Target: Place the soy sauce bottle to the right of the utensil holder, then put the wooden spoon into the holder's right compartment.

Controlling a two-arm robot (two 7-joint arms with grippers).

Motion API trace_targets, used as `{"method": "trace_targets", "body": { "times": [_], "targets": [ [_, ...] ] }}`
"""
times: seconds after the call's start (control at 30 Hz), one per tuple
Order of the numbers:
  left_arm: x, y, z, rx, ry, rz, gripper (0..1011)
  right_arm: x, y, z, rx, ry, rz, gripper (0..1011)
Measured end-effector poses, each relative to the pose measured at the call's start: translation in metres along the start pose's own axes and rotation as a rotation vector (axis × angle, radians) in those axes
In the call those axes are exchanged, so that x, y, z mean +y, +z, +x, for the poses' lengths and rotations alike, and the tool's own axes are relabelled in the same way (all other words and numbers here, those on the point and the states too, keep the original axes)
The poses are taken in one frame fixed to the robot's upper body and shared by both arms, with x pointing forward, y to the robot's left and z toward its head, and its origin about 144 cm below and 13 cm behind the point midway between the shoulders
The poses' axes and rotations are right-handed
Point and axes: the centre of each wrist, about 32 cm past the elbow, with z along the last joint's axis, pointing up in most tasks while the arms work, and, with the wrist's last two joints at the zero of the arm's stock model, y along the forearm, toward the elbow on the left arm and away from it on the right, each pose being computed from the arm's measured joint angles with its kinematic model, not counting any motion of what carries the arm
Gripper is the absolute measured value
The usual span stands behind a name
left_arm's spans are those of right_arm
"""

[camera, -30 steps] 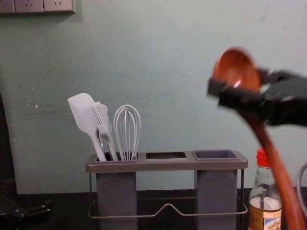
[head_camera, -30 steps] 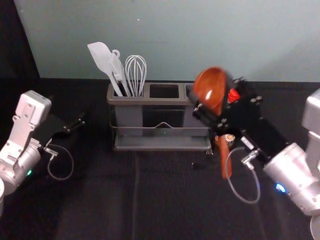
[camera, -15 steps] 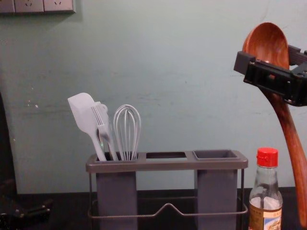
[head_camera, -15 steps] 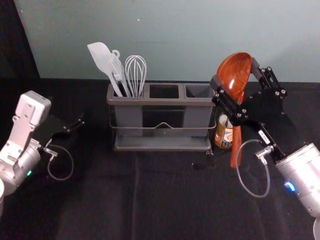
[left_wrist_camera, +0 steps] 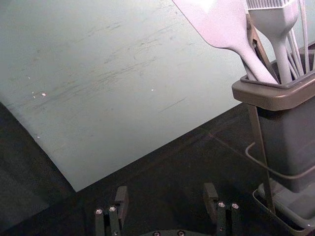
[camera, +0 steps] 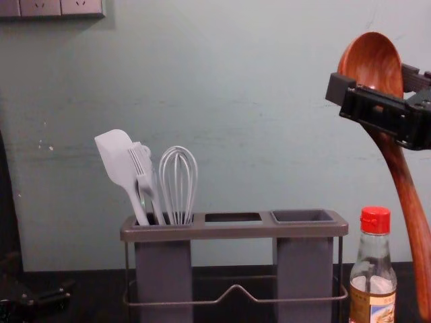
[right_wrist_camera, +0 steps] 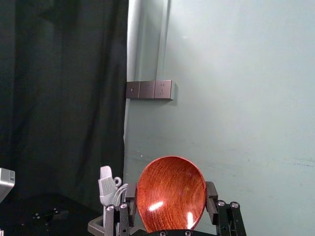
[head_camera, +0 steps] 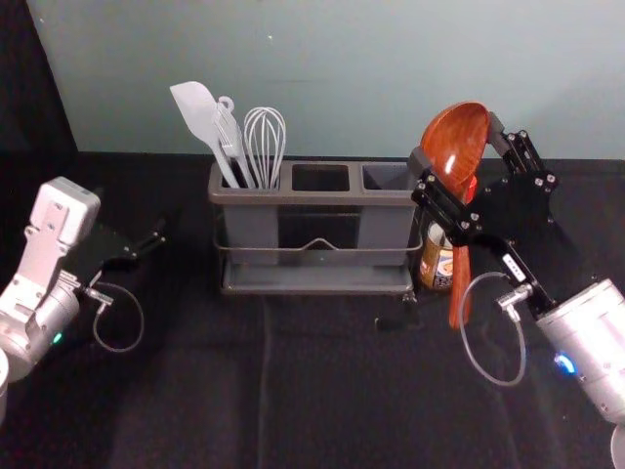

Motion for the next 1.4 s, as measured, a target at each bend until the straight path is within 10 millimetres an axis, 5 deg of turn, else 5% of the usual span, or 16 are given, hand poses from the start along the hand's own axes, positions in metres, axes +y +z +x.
{"method": "trace_targets", "body": {
  "times": [0.3, 0.87, 1.4],
  "targets": [
    [0.0, 0.0, 0.0, 0.0, 0.0, 0.0, 1005, 0.01, 0.001, 0.008, 0.013, -0.004, 0.015, 837],
    [0.0, 0.0, 0.0, 0.0, 0.0, 0.0, 1005, 0.101, -0.001, 0.065, 0.021, 0.216, 0.055, 838],
    [0.0, 0.0, 0.0, 0.0, 0.0, 0.0, 1005, 0.148, -0.028, 0.092, 0.014, 0.244, 0.111, 837]
  ]
}}
